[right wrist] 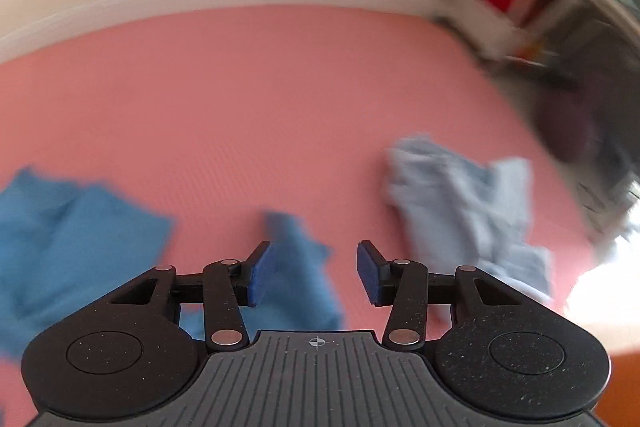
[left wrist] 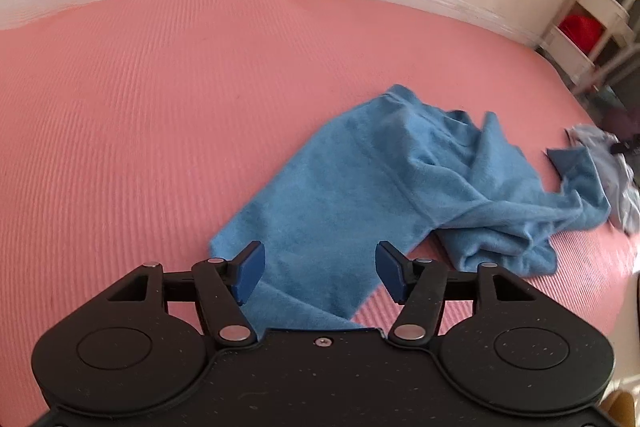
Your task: Fold clothes
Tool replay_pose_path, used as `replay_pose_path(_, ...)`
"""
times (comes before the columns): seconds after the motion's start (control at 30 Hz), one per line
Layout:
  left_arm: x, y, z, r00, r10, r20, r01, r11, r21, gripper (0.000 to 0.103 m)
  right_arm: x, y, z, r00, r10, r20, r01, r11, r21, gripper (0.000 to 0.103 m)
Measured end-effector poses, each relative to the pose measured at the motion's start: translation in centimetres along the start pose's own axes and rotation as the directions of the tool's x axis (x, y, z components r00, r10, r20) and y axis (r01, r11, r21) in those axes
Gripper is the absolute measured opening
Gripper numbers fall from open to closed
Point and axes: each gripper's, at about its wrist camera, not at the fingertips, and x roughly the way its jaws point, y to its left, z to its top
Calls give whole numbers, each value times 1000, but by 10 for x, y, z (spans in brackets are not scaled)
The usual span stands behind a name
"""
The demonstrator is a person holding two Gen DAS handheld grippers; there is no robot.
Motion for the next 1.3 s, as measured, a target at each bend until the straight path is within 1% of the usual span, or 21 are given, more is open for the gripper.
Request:
replay_pose_path(0.03, -2, -6, 2, 1000, -3, 3, 3, 1000, 31, 63, -2, 6, -1, 998, 61, -9, -61, 998, -26, 47)
replay_pose_path(0.07, -6, -12, 3, 1000, -3, 9, 2, 998, 70, 66, -4, 12, -3, 992, 122, -19, -123, 991, -51, 54)
replay_pose_path(0.1, -10, -19, 5, 1000, -2, 14, 1, 994, 113, 67, -4, 16, -8, 982, 188, -23, -189, 980, -62, 62)
replay_pose_path(0.13, -14, -26, 6, 1000, -2, 19, -1, 988, 156, 68, 1, 19, -16, 969, 247, -31, -248, 967, -62, 62)
replay_pose_path(0.2, -22, -36, 6, 1000, 16, 18, -20, 977, 213, 74, 20, 20, -29, 949, 307, -65, -309, 951, -22, 62)
replay_pose_path(0.23, -25, -40, 7, 1000, 28, 13, -30, 972, 231, 74, 33, 17, -32, 941, 329, -80, -327, 944, 32, 61)
replay_pose_path(0.3, -30, -48, 7, 999, 52, 4, -51, 962, 267, 74, 59, 10, -37, 922, 375, -101, -358, 921, 152, 52)
replay_pose_path(0.4, -31, -58, 14, 996, 76, -37, -63, 961, 270, 75, 90, 4, -40, 901, 414, -131, -375, 894, 244, 49)
replay_pose_path(0.47, -29, -71, 23, 996, 75, -40, -62, 960, 271, 75, 98, -3, -41, 897, 433, -89, -396, 877, 272, 50)
replay_pose_path(0.6, -3, -120, 38, 998, -21, -62, 39, 950, 309, 78, 102, -30, -40, 867, 496, 53, -478, 797, 369, 51)
replay_pose_path(0.7, 29, -173, 38, 990, -98, -103, 130, 915, 383, 78, 103, -45, -36, 853, 509, 114, -508, 760, 406, 52)
replay_pose_path(0.73, 38, -191, 36, 987, -117, -111, 153, 896, 417, 78, 103, -48, -33, 849, 512, 130, -516, 753, 409, 52)
replay_pose_path(0.83, 63, -235, 28, 989, -126, -83, 150, 852, 501, 78, 99, -56, -24, 837, 518, 176, -542, 740, 397, 54)
replay_pose_path(0.9, 75, -251, 22, 991, -122, -58, 135, 850, 510, 78, 95, -60, -21, 828, 527, 191, -558, 740, 376, 57)
replay_pose_path(0.97, 87, -263, 16, 992, -118, -54, 129, 854, 503, 77, 91, -64, -19, 820, 538, 197, -571, 742, 351, 58)
replay_pose_path(1.0, 92, -268, 14, 991, -117, -64, 133, 853, 505, 75, 89, -67, -19, 820, 539, 195, -572, 748, 336, 59)
replay_pose_path(1.07, 99, -277, 11, 988, -122, -90, 152, 837, 526, 71, 84, -72, -20, 826, 528, 196, -563, 767, 308, 59)
replay_pose_path(1.13, 106, -288, 12, 987, -125, -98, 158, 810, 564, 66, 79, -79, -25, 834, 513, 206, -552, 778, 300, 59)
replay_pose_path(1.2, 114, -298, 13, 986, -119, -117, 166, 790, 591, 48, 70, -93, -31, 835, 509, 210, -551, 778, 301, 61)
replay_pose_path(1.23, 118, -303, 14, 985, -113, -131, 170, 783, 598, 44, 66, -101, -33, 835, 509, 211, -551, 778, 302, 61)
replay_pose_path(1.3, 123, -305, 17, 982, -114, -148, 180, 785, 592, 22, 61, -114, -41, 845, 486, 222, -534, 786, 313, 61)
